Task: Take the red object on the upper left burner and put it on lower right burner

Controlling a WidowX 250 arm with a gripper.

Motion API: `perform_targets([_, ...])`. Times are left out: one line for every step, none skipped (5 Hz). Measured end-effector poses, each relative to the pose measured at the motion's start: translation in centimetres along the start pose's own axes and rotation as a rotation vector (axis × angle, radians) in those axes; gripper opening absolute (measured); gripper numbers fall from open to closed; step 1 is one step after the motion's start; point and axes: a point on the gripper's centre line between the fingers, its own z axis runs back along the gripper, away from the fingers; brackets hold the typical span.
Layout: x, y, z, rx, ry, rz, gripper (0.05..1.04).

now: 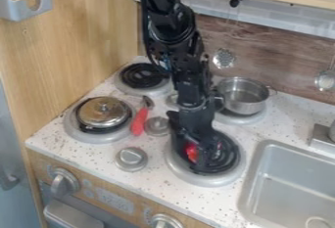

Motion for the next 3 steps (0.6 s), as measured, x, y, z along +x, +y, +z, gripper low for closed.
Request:
perform_targets([0.6,0.1,1.6,-0.001,0.085,0.023,1.019])
perform_targets([1.2,-1.0,4.3,0.038,0.125,0.026,1.003])
perform_targets([1.2,-1.1,6.4,0.051,0.118,0.050,0.998])
